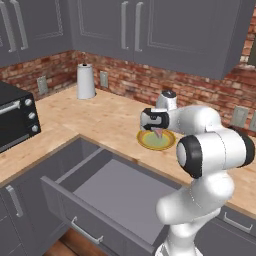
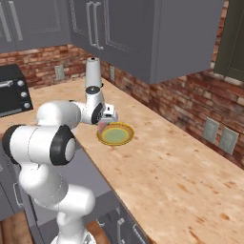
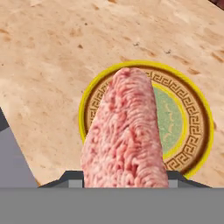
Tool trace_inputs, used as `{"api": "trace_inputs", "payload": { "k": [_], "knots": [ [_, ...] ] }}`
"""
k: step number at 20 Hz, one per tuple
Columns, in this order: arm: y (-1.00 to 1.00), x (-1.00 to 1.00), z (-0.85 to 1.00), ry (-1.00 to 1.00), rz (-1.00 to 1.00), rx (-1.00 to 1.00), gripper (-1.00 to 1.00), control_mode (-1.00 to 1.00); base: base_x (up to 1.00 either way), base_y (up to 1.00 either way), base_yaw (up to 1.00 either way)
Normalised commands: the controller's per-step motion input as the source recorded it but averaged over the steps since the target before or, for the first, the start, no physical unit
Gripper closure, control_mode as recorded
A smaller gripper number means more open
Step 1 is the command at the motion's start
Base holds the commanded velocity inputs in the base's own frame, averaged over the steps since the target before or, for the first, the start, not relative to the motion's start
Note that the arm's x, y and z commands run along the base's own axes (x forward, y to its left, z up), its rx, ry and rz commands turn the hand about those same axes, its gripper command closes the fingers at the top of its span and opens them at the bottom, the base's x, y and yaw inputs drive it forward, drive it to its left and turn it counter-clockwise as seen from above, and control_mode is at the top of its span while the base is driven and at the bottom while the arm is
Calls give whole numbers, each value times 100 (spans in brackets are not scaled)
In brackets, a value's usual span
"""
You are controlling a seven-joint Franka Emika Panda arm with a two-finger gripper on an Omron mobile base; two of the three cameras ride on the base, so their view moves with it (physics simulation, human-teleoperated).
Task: Pick up the knife from the drawer and place it on the cutting board. Then place the meat from the plate to the cutting board.
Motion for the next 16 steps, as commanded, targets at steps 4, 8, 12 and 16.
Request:
{"api": "trace_inputs", "payload": {
  "k": [4, 8, 12, 16],
  "knots": [
    [0, -66, 15, 0, 0, 0, 100, -100, 0, 0, 0],
    [0, -69, 9, 0, 0, 0, 100, -100, 0, 0, 0],
    [0, -61, 44, -9, 0, 0, 100, -100, 0, 0, 0],
    [0, -73, 45, -5, 0, 0, 100, -100, 0, 0, 0]
  ]
}}
